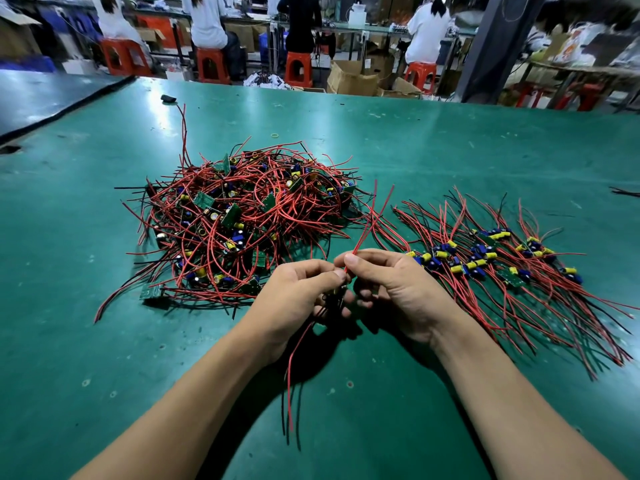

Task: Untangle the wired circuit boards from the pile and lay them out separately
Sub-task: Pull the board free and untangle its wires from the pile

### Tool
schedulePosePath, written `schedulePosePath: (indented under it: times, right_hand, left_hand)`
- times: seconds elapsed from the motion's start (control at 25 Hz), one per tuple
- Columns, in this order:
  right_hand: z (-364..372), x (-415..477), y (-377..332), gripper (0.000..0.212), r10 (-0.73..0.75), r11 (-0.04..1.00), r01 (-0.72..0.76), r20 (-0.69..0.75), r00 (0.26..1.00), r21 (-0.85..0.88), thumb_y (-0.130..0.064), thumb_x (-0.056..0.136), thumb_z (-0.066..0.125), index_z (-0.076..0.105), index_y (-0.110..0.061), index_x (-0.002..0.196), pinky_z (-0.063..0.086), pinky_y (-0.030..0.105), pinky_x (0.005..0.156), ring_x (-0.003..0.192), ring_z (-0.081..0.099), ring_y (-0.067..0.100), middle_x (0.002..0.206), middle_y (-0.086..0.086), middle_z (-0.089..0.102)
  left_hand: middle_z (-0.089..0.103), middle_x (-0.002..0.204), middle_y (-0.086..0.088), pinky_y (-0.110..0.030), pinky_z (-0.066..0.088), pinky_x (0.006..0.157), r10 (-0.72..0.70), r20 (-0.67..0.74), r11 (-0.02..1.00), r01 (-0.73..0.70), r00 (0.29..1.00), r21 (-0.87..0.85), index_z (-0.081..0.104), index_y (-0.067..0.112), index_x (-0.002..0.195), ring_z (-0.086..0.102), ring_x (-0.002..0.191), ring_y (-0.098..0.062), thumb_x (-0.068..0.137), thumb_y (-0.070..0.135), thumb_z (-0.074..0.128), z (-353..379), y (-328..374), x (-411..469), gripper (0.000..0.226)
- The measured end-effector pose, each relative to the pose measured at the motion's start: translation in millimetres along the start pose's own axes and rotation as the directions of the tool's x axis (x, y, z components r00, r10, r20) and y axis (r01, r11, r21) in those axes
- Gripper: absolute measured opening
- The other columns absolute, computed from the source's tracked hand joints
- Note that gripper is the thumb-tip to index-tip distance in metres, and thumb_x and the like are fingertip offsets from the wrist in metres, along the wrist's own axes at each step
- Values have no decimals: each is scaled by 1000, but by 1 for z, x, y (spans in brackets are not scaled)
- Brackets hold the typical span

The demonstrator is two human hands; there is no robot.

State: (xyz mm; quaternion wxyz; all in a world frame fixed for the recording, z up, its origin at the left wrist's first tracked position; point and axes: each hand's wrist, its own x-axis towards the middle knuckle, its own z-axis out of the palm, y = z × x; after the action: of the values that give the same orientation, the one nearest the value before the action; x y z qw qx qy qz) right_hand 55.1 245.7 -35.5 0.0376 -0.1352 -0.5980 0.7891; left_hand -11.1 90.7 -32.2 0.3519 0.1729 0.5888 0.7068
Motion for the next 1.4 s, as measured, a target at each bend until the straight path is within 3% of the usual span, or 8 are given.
schedulePosePath:
  times: [0.2, 0.52, 0.64, 0.84, 1.12, 1.4]
  right_hand:
    - [4, 2, 1, 25, 18, 999, -15, -72, 997, 41, -28, 71, 79, 73, -5, 80, 36, 16, 40, 43, 42, 6, 58, 0, 54]
    - [-8, 9, -8, 19, 90, 976, -19, -325, 941, 216, -15, 88, 70, 64, -4, 75, 24, 14, 33, 36, 29, 2, 58, -3, 37]
    - [-12, 10, -13, 19, 108, 957, 0, -356, 928, 291, -16, 85, 70, 60, -6, 73, 20, 13, 31, 32, 26, 2, 55, -5, 37]
    - [-9, 8, -19, 22, 108, 926, 21, -319, 942, 377, -19, 68, 74, 56, -7, 70, 19, 14, 29, 31, 24, 2, 59, -3, 36]
    - [-14, 5, -24, 20, 146, 851, 10, -255, 956, 524, -16, 72, 72, 55, -5, 70, 21, 12, 30, 30, 26, 2, 55, -3, 36]
    - [-24, 6, -30, 26, 169, 753, 77, -304, 938, 654, -16, 78, 70, 56, -5, 59, 19, 13, 29, 28, 26, 2, 51, -3, 36]
  left_hand:
    - [71, 73, -12, -30, 48, 59, 123, -37, 970, -112, 992, 216, 66, -1, 86, 61, 63, -23, 95, 10, 61, 6, -6, -1, 16]
    - [73, 80, -18, -33, 50, 61, 213, 21, 872, -200, 977, 447, 69, 8, 84, 59, 65, -19, 92, 14, 66, 13, -9, 0, 10]
    - [74, 77, -13, -34, 50, 62, 208, 62, 872, -214, 976, 440, 69, 8, 83, 60, 65, -19, 92, 13, 66, 12, -9, 0, 11]
    - [72, 70, -6, -24, 48, 54, 141, 101, 946, -164, 985, 278, 67, 6, 85, 61, 64, -17, 93, 9, 63, 8, -6, 1, 9]
    - [72, 70, -4, -22, 50, 56, 127, 143, 945, -163, 982, 283, 68, 2, 87, 62, 63, -14, 93, 8, 63, 6, -4, 1, 9]
    - [71, 68, -4, -22, 50, 61, 116, 162, 927, -165, 980, 336, 70, 5, 84, 63, 63, -15, 91, 7, 65, 5, -1, 0, 9]
